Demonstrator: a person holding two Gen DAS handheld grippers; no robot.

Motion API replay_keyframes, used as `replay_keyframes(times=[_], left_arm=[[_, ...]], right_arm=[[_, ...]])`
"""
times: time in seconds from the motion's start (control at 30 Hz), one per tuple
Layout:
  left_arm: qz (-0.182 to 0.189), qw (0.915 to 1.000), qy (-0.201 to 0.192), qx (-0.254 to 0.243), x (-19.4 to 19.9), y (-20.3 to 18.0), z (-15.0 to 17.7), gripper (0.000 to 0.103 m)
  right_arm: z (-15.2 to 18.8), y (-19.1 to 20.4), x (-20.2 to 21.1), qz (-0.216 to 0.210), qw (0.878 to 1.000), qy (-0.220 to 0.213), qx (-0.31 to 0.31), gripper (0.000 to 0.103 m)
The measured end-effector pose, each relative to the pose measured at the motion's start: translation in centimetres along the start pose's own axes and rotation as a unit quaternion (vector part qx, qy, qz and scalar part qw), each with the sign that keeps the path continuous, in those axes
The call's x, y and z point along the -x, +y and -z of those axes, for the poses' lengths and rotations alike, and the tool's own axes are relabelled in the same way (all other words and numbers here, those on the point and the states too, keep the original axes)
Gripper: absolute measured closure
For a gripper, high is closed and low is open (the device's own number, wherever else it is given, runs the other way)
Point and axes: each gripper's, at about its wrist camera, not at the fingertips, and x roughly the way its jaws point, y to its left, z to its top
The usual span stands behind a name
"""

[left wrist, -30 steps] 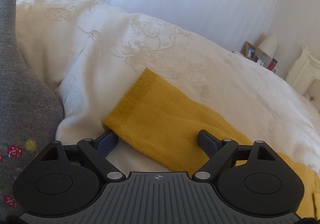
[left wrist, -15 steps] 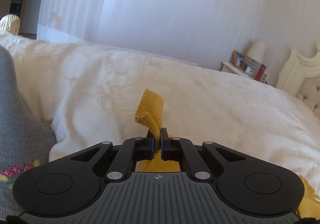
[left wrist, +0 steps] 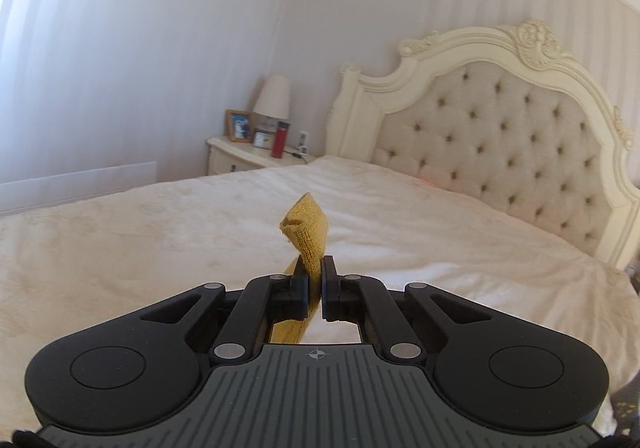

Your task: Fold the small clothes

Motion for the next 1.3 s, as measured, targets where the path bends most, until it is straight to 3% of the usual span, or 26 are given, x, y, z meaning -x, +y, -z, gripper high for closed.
replay_keyframes(times=[0.13, 0.3, 0.4, 0.5, 0.63, 0.67, 0.7, 0.87, 0.93, 1.03, 1.17, 1.3], left_arm=[[0.041, 0.9987, 0.029, -0.001, -5.4, -5.9, 2.7, 0.098], [0.064, 0.9943, 0.081, -0.026, -11.1, -13.1, 8.7, 0.098], [0.062, 0.9908, 0.110, -0.047, -13.2, -16.0, 12.6, 0.098], [0.062, 0.9859, 0.147, -0.053, -14.7, -17.4, 15.3, 0.097], [0.083, 0.9801, 0.174, -0.048, -14.3, -17.4, 16.7, 0.093], [0.089, 0.9795, 0.173, -0.053, -13.8, -17.4, 16.7, 0.083], [0.095, 0.9800, 0.163, -0.063, -13.0, -17.4, 16.3, 0.074], [0.103, 0.9806, 0.117, -0.120, -8.2, -15.5, 15.1, 0.062], [0.091, 0.9810, 0.102, -0.138, -6.4, -13.9, 15.2, 0.057], [0.037, 0.9821, 0.089, -0.162, -3.7, -10.3, 16.3, 0.056], [-0.041, 0.9832, 0.116, -0.135, -1.7, -4.1, 18.1, 0.056], [-0.114, 0.9762, 0.149, -0.108, -1.0, 1.1, 20.2, 0.056]], right_arm=[[1.3, -2.5, 2.0, 0.012, 1.000, -0.008, -0.016, 0.021], [3.6, -6.2, 2.9, 0.025, 0.997, 0.002, -0.076, 0.022], [2.8, -7.7, 2.6, 0.019, 0.994, 0.022, -0.107, 0.023], [1.6, -8.3, 3.2, 0.029, 0.995, 0.004, -0.097, 0.023], [1.7, -9.3, 3.5, 0.048, 0.994, 0.000, -0.095, 0.023], [1.8, -9.7, 3.5, 0.051, 0.993, 0.000, -0.102, 0.023], [1.8, -9.9, 3.5, 0.051, 0.993, -0.001, -0.108, 0.023], [2.1, -10.0, 3.6, 0.056, 0.992, -0.014, -0.108, 0.023], [2.2, -9.7, 3.9, 0.050, 0.993, -0.024, -0.107, 0.023], [2.1, -9.2, 4.9, 0.036, 0.993, -0.050, -0.103, 0.024], [1.0, -8.3, 4.6, 0.012, 0.994, -0.055, -0.092, 0.048], [-1.0, -6.8, 2.1, -0.001, 0.998, -0.034, -0.054, 0.051]])
